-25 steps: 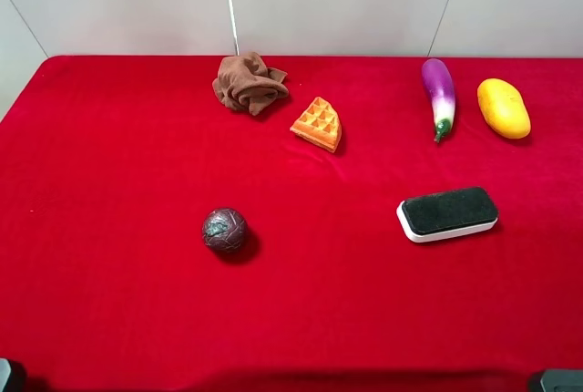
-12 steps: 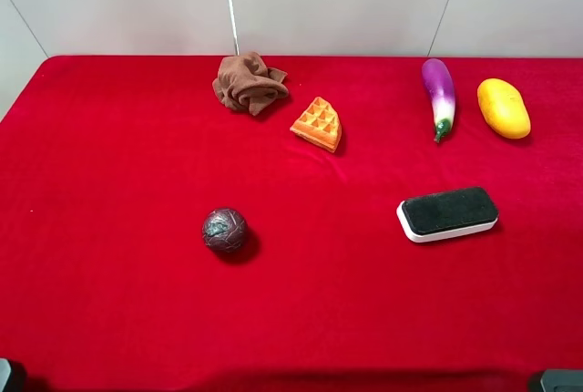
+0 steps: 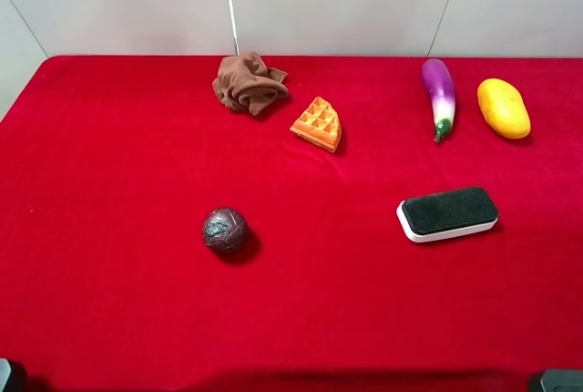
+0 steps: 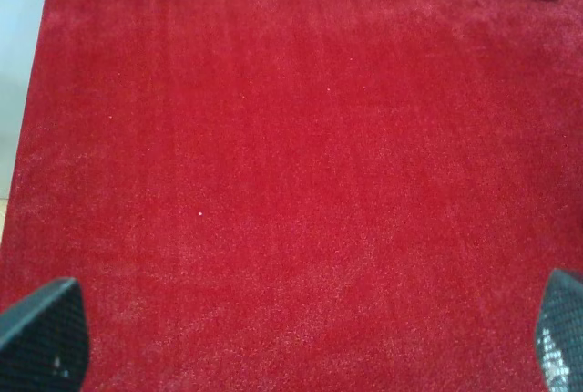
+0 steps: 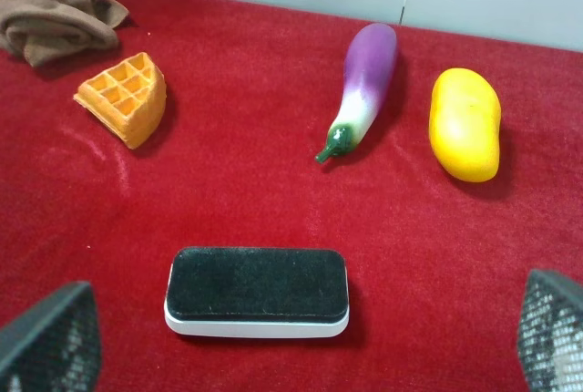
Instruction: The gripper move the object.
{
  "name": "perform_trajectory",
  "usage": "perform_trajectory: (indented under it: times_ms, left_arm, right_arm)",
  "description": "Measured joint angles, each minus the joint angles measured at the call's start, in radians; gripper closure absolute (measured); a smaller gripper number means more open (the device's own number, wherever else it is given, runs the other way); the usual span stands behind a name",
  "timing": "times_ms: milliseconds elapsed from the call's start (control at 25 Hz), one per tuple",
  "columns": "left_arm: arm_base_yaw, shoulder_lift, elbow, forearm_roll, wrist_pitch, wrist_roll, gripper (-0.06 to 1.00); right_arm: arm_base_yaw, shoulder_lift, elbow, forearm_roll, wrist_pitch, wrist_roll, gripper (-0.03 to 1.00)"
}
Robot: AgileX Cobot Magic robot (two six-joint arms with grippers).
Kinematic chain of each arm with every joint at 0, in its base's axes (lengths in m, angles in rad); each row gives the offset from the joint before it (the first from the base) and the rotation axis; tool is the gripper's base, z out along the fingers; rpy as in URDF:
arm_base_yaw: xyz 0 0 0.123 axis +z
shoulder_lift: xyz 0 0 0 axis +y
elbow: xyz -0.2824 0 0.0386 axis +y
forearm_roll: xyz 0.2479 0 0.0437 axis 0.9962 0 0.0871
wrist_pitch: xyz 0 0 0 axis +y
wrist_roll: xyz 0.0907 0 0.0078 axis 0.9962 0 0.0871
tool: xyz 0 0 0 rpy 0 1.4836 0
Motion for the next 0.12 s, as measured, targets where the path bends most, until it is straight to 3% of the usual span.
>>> perform_trajectory:
  times_ms: [120]
  left_arm:
    - [0.0,0.0,0.0,0.0,0.0,0.0,-0.03]
  right_arm:
    - [0.0,0.0,0.0,0.0,0.0,0.0,0.27]
